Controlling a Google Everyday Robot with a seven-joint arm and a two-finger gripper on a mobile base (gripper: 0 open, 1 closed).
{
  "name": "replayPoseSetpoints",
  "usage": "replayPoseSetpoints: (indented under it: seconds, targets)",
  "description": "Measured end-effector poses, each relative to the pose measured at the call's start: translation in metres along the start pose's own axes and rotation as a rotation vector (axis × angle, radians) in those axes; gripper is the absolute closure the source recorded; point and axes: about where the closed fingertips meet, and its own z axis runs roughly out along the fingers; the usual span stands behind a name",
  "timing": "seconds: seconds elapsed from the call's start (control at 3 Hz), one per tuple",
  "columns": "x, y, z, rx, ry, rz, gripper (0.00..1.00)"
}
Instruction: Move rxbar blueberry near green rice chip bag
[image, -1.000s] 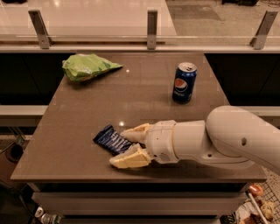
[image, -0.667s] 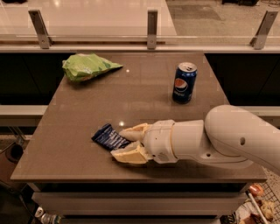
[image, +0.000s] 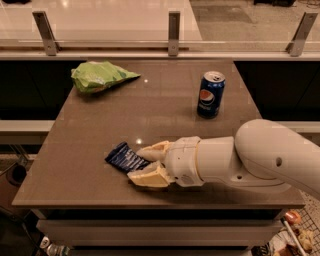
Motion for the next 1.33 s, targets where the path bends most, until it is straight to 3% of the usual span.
replayPoseSetpoints:
  seconds: [0.33, 0.67, 1.33]
  targets:
    - [-0.018, -0.015, -0.018, 0.05, 0.025, -0.041, 1.0]
    - [-0.04, -0.05, -0.036, 0.1, 0.026, -0.076, 1.0]
    - [-0.092, -0.132, -0.045, 0.3, 0.098, -0.12, 1.0]
